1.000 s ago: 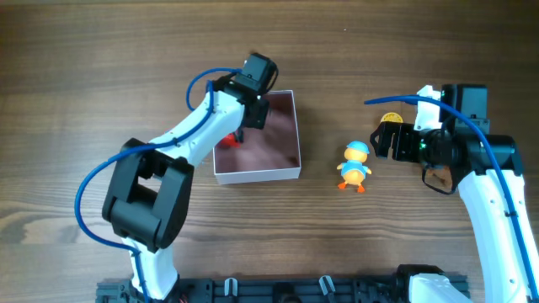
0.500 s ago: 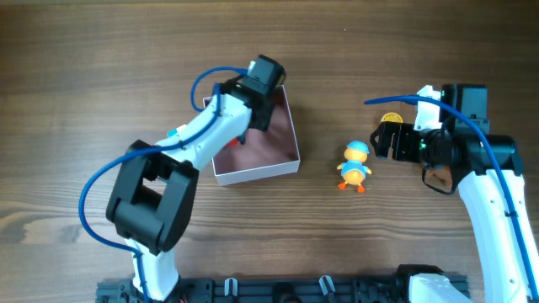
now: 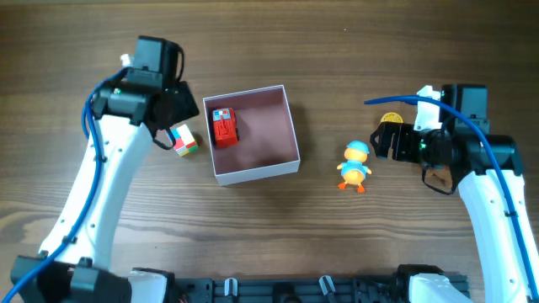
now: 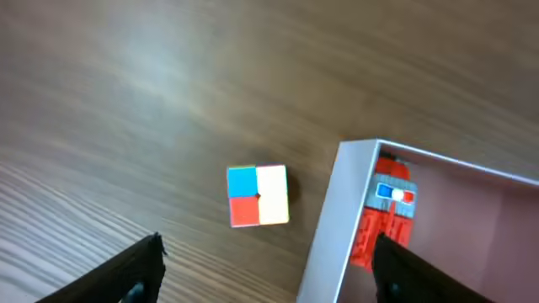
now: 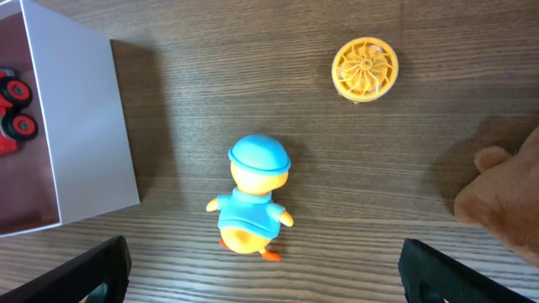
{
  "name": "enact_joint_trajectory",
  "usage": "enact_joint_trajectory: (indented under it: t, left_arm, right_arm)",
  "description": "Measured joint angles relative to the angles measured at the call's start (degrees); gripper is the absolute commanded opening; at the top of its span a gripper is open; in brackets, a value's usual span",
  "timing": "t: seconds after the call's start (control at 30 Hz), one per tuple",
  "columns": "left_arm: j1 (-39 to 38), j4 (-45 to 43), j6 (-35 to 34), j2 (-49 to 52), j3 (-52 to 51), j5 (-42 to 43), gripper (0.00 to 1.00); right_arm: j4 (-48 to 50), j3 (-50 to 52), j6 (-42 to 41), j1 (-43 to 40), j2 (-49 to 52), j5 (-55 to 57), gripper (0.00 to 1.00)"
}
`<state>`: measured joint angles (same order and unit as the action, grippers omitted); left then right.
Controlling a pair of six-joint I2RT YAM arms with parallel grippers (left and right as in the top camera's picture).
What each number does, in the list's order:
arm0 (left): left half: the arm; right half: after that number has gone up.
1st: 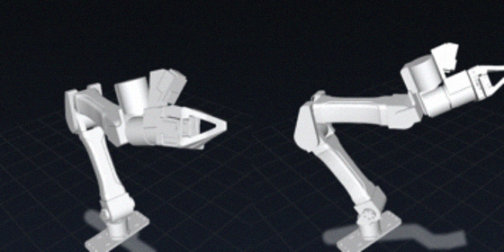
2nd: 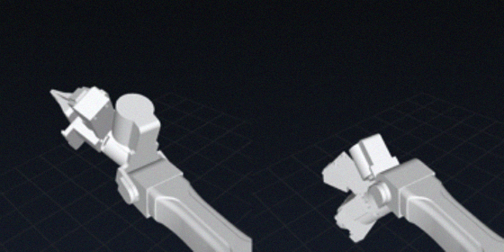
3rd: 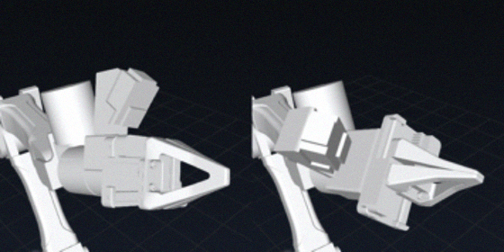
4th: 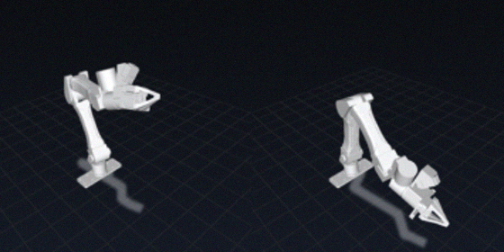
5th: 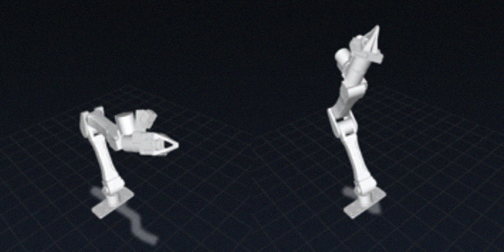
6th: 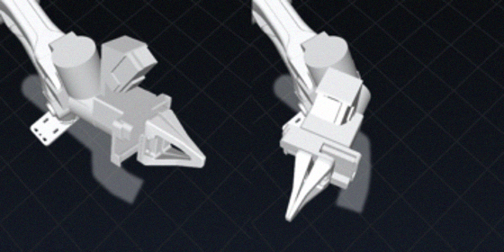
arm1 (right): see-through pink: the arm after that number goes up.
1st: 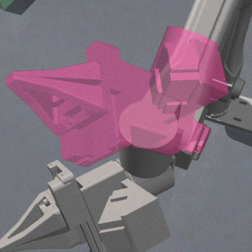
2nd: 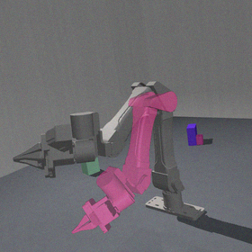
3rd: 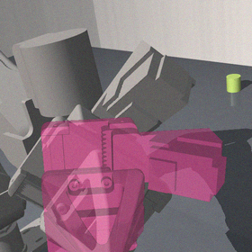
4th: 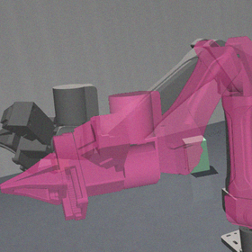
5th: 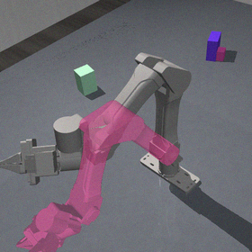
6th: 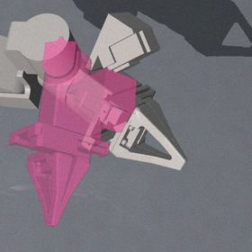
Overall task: Pack container
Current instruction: 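Move the left gripper to the Rubik's cube and grasp it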
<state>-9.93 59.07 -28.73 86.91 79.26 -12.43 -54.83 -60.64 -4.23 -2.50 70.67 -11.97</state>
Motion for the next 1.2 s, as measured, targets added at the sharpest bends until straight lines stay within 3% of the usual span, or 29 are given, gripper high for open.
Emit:
enact_joint_trajectory:
  t: [0.13,0.33,0.6,0.67,0.8,0.9,0.97,1.07,1.2]
  left_arm:
    - [1.7,-5.9,-4.3,5.8,-6.2,4.2,0.86]
    - [2.1,-8.5,-5.0,16.9,-6.8,5.3,0.87]
    - [3.8,-10.7,-4.9,22.0,-6.8,5.5,0.82]
    - [3.7,-11.6,-4.4,23.0,-6.8,6.2,0.77]
    - [3.7,-11.6,-3.7,23.8,-6.8,6.8,0.52]
    - [3.7,-11.6,-3.4,23.8,-6.8,7.0,0.42]
    - [3.7,-11.7,-3.4,23.8,-6.8,7.2,0.27]
    - [3.7,-11.4,-3.3,23.8,-6.8,7.3,0.12]
    - [3.7,-8.4,-3.3,23.5,-6.4,7.2,0.04]
  right_arm:
    - [0.0,0.0,0.0,0.0,0.0,0.0,1.00]
    - [-0.3,0.0,0.0,0.0,0.0,0.0,1.00]
    - [-0.3,0.0,0.0,0.0,0.0,0.0,1.00]
    - [-0.3,0.0,0.0,0.0,0.0,0.0,1.00]
    - [-0.5,0.0,0.0,0.0,0.0,0.0,1.00]
    - [-0.5,0.0,0.0,0.0,0.0,0.0,1.00]
    - [-0.5,0.0,0.0,0.0,0.0,0.0,1.00]
    - [-0.5,0.0,0.0,0.0,0.0,0.0,1.00]
    - [-0.5,0.0,0.0,0.0,0.0,0.0,1.00]
